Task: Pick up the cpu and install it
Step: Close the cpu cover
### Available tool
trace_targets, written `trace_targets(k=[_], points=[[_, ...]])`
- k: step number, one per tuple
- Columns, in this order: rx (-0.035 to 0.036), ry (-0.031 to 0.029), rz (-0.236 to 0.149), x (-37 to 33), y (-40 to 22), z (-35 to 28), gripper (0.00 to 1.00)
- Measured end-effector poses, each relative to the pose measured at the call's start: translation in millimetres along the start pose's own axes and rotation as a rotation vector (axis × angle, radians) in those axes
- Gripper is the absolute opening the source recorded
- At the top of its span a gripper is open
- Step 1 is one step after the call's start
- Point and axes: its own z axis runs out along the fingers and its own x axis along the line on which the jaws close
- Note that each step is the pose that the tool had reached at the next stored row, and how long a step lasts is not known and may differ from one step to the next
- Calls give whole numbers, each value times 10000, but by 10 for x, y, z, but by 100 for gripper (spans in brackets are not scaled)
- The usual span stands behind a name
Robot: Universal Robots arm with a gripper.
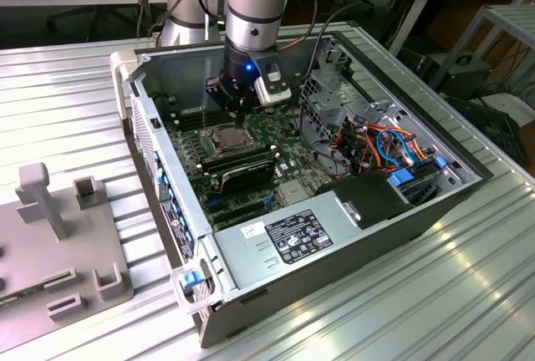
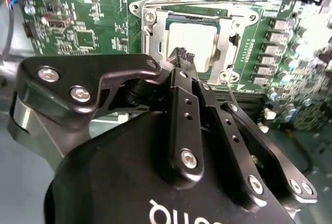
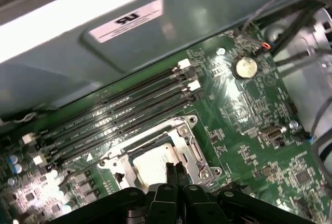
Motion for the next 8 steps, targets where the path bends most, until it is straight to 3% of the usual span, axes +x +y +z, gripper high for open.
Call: trace_targets(k=[8], points=[[-73, 21, -1855, 1, 0, 21, 11]])
